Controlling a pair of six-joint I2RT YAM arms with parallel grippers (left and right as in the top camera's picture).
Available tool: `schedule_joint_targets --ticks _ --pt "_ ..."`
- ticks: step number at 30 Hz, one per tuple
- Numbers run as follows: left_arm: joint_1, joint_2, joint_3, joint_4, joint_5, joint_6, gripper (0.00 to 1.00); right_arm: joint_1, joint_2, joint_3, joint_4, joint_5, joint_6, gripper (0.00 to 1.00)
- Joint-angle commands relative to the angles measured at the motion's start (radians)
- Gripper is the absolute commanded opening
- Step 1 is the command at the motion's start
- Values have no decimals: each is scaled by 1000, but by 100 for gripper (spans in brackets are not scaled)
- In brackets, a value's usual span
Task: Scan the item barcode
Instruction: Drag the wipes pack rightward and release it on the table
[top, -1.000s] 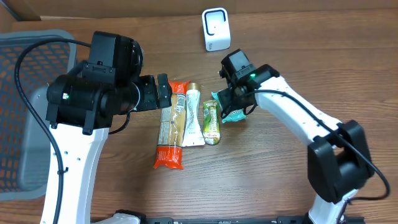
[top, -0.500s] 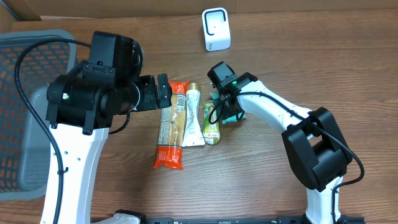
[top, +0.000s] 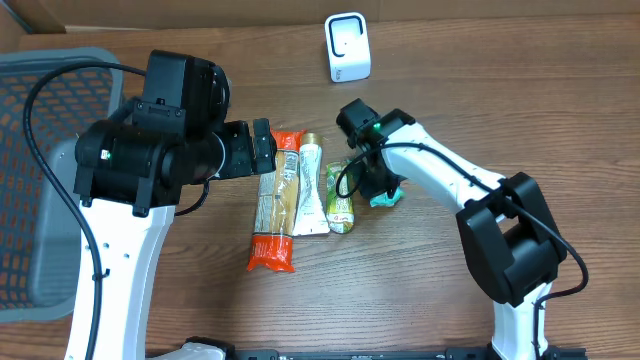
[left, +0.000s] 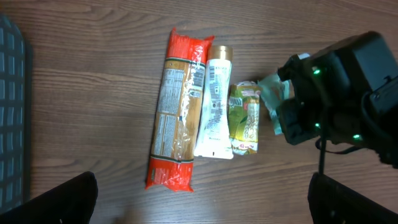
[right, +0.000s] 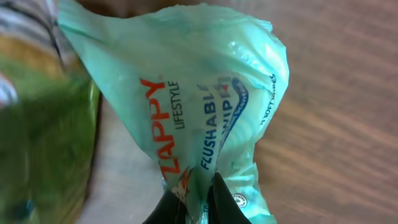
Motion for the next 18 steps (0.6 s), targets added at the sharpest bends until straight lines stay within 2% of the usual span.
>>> schedule_joint_targets --ticks 1,6,9,14,18 --pt "-2 5 15 3 -3 23 100 -46 -72 46 -17 -304 -57 4" --pt "-2 6 15 3 -3 23 100 -161 -168 35 -20 -788 -170 4" --pt "-2 6 15 3 -3 23 100 -248 -165 -38 -16 -1090 -295 4" --pt "-2 6 15 3 -3 23 100 -350 -151 -280 146 -1308 -316 4" --pt "-2 6 15 3 -3 23 100 -420 -150 -417 246 -1291 -290 4"
